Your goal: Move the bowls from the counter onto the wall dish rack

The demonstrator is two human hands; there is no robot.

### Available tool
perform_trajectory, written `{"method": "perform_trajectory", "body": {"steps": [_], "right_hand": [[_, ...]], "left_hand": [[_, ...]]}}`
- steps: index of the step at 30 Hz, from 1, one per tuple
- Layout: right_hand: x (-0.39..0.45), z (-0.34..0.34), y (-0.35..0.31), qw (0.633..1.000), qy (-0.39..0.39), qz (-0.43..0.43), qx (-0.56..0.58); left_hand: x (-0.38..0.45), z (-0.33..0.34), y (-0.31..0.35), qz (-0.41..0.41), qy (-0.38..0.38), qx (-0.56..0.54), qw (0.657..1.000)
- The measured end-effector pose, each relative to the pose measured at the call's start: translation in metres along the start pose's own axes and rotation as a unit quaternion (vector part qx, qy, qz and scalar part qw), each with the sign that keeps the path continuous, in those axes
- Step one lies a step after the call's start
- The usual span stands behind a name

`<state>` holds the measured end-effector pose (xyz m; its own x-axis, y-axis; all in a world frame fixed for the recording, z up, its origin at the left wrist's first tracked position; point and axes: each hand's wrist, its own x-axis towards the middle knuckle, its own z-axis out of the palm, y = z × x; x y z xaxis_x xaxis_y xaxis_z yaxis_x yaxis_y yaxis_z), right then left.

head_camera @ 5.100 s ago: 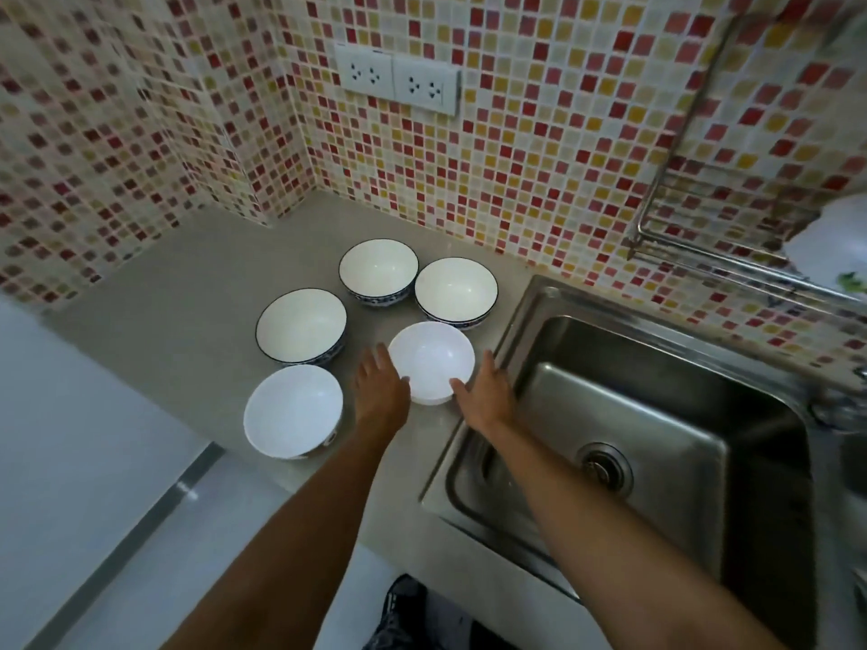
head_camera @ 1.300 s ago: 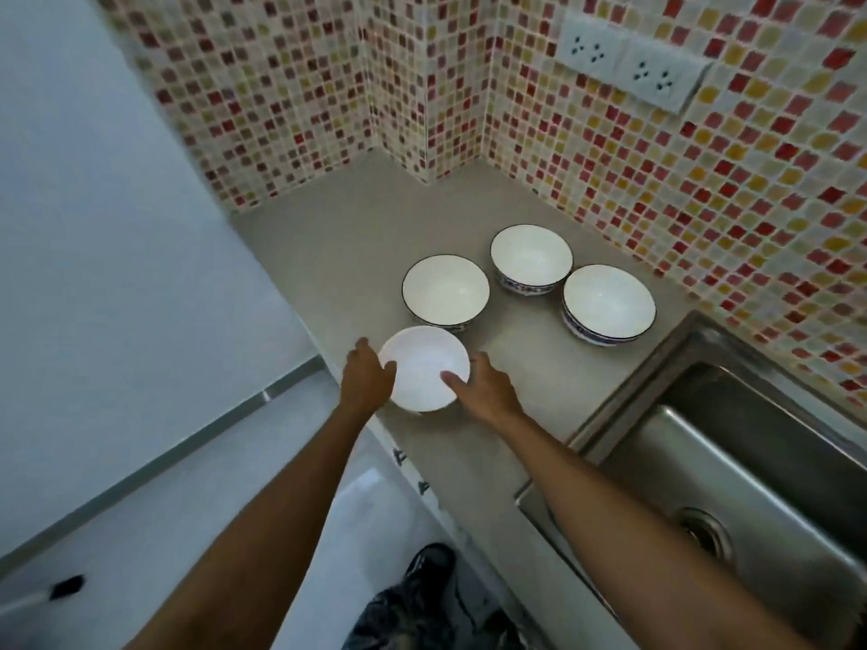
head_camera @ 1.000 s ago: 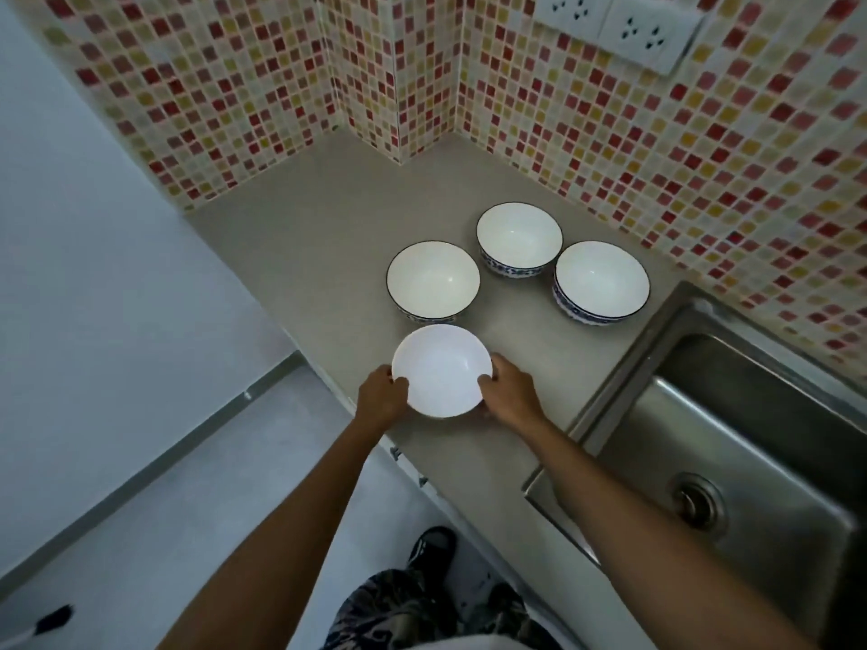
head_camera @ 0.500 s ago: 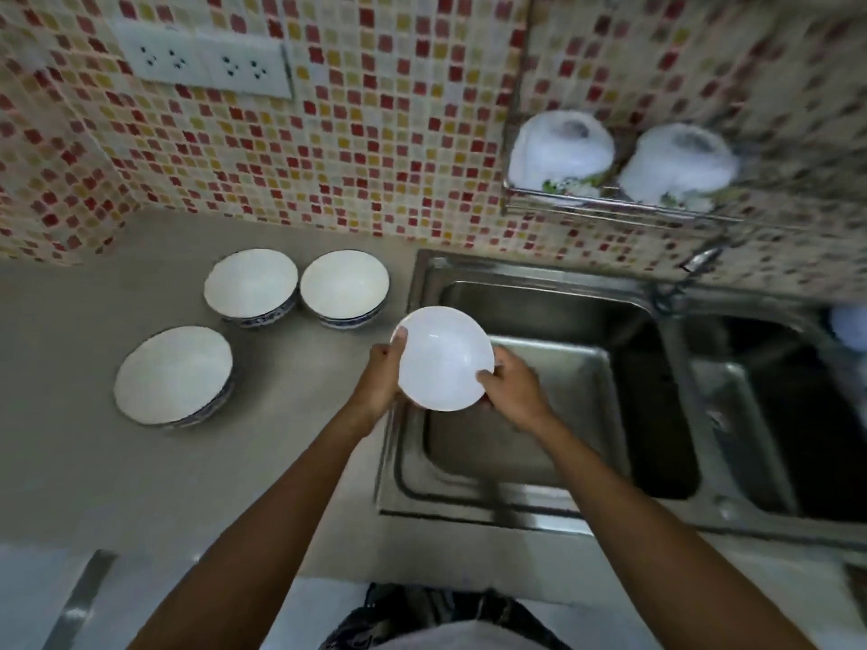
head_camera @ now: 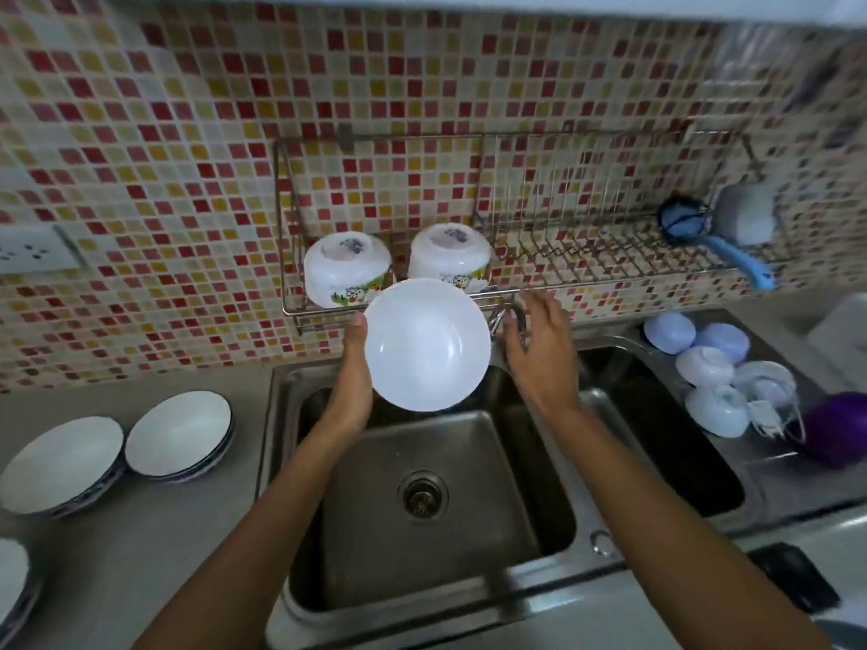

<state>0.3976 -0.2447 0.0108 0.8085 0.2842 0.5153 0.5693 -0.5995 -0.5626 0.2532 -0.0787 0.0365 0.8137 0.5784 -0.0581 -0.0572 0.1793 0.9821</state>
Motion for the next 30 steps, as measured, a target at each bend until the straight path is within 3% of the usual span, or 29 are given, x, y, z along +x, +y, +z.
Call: {"method": "perform_trajectory", "body": {"steps": [5, 9, 12, 16, 22, 30], "right_hand": [[0.043, 0.004, 0.020, 0.992, -0.032, -0.106, -0.065], [0.050, 0.024, 0.035, 0.986, -0.053, -0.125, -0.102], [0.049, 0.034, 0.044, 0.985, -0.029, -0.133, -0.110], [0.050, 0.037, 0.047, 0.984, -0.019, -0.139, -0.110], [0.051, 0.039, 0.050, 0.985, -0.007, -0.151, -0.087], [0.051, 0.040, 0.054, 0.984, 0.000, -0.164, -0.075]], "left_hand": [[0.029, 0.039, 0.054, 0.072, 0.046, 0.007, 0.996], [0.054, 0.058, 0.080, 0.183, 0.070, 0.162, 0.967], [0.083, 0.064, 0.085, 0.247, 0.091, 0.281, 0.923], [0.115, 0.077, 0.075, 0.318, 0.058, 0.452, 0.832], [0.144, 0.087, 0.051, 0.338, -0.005, 0.595, 0.730], [0.157, 0.092, 0.038, 0.326, -0.035, 0.624, 0.709]]}}
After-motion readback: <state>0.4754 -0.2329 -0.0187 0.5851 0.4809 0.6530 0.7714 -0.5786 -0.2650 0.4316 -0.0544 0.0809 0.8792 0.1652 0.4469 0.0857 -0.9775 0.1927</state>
